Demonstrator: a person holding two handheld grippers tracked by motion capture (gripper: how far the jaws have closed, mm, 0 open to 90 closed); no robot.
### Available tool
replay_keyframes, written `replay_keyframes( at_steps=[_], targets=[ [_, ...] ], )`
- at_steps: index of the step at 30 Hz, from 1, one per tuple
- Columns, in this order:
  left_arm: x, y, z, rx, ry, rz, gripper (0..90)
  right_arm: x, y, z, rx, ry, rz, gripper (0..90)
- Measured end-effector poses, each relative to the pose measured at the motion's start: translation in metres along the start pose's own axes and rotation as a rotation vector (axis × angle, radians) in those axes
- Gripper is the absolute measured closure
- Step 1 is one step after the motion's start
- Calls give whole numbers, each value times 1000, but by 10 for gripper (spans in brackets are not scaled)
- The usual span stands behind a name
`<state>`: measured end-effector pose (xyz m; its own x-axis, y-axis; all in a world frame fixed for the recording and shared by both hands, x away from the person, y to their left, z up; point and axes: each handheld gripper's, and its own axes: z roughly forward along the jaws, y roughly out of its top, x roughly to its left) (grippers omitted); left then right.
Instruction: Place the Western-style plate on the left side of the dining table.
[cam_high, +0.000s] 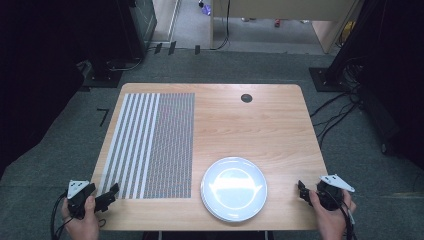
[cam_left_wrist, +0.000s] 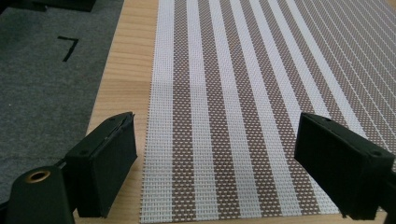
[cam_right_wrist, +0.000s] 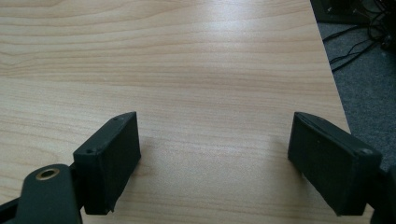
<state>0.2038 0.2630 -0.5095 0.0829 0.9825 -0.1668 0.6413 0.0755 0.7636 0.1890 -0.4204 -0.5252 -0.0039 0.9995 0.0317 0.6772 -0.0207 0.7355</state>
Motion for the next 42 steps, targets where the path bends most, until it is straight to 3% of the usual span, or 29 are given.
replay_keyframes(
  at_steps=[4,5,9,15,21,26,31,34,42],
  targets=[
    [-4,1,-1,-2,8,2,19,0,0,0,0,0,0,162],
    [-5,2,-1,-2,-7,2,4,0,0,0,1,0,0,160],
    [-12,6,-1,6,-42,2,0,0,0,0,2,2,-2,154],
    [-23,11,2,22,-34,14,0,0,0,0,1,2,-4,154],
    [-43,28,2,-1,-52,32,0,0,0,0,2,2,-3,154],
    [-52,32,6,6,-67,41,0,1,0,1,1,-9,5,154],
    [-65,41,6,-15,-82,36,0,1,0,1,0,-9,6,155],
    [-75,51,6,-40,-112,23,0,1,0,1,0,-9,5,155],
    [-100,63,13,-62,-154,40,0,1,0,1,0,-9,5,157]
  ],
)
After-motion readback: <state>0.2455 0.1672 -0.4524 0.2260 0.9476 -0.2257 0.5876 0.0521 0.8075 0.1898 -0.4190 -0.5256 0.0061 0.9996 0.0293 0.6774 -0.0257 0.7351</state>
